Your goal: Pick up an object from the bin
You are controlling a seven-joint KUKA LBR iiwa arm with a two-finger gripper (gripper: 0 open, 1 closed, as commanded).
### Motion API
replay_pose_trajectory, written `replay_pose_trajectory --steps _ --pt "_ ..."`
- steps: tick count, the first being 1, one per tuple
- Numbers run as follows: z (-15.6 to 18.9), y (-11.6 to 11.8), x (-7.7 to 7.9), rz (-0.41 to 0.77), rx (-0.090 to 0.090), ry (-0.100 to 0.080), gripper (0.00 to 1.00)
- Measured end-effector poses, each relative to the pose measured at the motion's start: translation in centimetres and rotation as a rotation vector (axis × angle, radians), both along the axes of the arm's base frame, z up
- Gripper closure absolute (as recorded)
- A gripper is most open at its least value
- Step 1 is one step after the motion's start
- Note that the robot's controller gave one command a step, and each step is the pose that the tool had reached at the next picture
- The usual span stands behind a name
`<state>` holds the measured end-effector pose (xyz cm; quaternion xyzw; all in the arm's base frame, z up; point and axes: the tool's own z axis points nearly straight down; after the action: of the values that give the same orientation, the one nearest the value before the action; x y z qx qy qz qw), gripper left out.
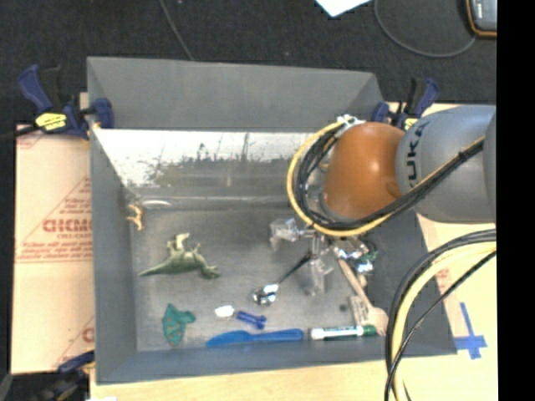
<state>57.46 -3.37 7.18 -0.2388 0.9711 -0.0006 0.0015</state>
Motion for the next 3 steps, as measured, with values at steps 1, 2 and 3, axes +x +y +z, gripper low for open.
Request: replay_pose_trajectory --steps 1,2,3 --pt "0.0 1.2 0.1 0.113 -0.004 -0.011 0.0" --pt "0.2 0.0 0.2 0.003 0.001 -0.008 1.0" --pt "0.2 0.0 0.2 0.003 0.001 -0.008 1.0"
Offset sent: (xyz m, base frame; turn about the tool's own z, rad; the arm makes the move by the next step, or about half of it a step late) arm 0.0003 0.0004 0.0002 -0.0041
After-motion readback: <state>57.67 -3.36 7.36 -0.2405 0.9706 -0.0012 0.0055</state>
